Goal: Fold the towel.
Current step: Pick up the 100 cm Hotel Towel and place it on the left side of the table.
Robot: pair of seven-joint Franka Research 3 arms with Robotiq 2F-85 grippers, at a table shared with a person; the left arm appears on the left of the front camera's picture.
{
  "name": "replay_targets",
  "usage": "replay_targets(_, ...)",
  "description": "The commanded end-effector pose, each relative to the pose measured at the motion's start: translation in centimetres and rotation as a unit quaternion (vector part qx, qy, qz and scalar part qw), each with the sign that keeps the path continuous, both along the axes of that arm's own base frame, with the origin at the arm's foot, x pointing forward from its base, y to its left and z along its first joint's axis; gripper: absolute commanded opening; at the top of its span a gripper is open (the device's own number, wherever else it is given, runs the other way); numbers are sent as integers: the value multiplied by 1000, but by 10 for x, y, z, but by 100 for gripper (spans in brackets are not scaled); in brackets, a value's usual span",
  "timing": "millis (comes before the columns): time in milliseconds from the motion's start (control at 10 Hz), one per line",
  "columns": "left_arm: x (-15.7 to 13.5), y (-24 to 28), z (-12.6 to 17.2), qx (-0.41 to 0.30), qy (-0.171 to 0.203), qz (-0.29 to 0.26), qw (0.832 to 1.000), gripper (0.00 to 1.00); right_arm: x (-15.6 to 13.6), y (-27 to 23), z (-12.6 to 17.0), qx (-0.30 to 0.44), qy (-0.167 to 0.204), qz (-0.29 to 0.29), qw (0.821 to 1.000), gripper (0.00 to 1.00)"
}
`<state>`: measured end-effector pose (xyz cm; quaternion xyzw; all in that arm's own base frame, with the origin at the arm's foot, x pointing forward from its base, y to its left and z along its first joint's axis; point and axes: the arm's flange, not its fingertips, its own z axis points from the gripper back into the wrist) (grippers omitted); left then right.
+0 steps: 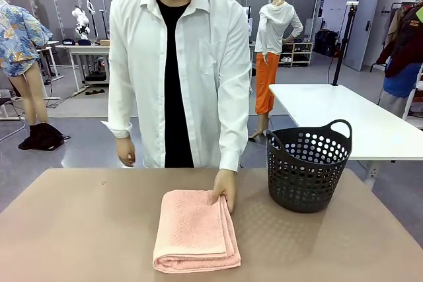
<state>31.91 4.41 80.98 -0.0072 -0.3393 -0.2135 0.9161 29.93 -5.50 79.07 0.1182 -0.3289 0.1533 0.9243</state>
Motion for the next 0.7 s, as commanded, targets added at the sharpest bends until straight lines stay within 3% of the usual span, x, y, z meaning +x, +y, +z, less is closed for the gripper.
replay_targets(0,0,1,0,0,4,1,1000,100,-1,-1,1,0,0,-2,1000,100)
replay_targets(600,0,1,0,0,4,1,1000,100,-1,-1,1,0,0,-2,1000,100)
